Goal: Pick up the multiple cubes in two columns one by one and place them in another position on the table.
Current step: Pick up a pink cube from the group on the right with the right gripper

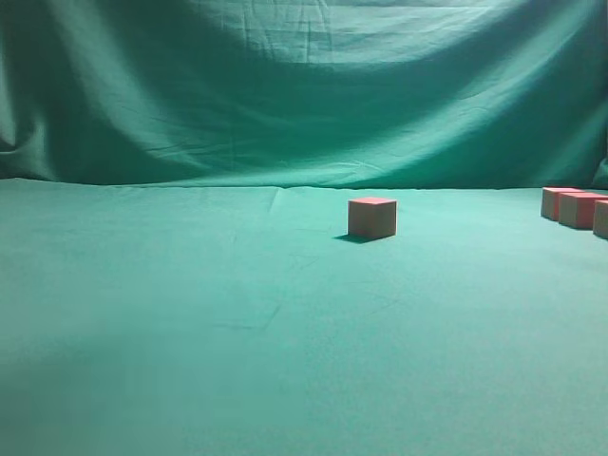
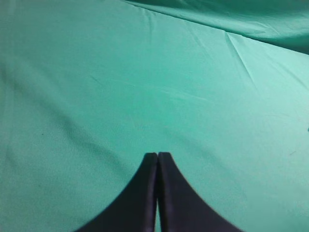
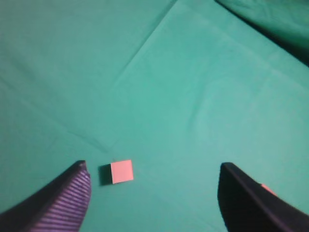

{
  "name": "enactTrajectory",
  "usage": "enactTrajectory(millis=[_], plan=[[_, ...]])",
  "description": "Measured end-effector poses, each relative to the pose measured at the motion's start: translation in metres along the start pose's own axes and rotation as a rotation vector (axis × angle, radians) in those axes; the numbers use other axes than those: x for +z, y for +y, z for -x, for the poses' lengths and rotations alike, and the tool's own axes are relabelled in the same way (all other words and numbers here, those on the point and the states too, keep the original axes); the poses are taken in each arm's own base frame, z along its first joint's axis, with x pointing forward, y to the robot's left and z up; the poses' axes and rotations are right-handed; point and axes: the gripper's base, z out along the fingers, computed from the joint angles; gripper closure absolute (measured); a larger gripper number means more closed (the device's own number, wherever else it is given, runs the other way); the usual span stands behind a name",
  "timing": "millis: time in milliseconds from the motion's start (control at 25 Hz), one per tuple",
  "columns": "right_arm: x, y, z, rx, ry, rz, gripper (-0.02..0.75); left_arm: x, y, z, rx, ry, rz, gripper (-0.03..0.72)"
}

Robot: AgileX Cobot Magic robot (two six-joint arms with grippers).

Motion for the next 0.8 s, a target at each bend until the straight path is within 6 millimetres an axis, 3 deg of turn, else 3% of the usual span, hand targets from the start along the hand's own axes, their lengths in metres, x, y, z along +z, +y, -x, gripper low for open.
enactTrajectory(millis=[200,360,520,680,800], plan=[[-0.053,-0.028,-0.037,0.100,-0.022,-0.097,0.210,0.000,0.000,0.000,0.000,0.000,0.000,0.688],[-0.070,-0.056,-0.088,0.231,0.047,-0.172,0.210,0.000,0.000,0.000,0.000,0.000,0.000,0.688],[-0.064,-0.076,-0.148,0.347,0.188,-0.237,0.210,0.000,0.000,0.000,0.000,0.000,0.000,0.688],[-0.041,-0.088,-0.202,0.470,0.361,-0.264,0.210,0.000,0.000,0.000,0.000,0.000,0.000,0.688],[-0.021,-0.089,-0.232,0.545,0.460,-0.260,0.210,0.000,0.000,0.000,0.000,0.000,0.000,0.688]])
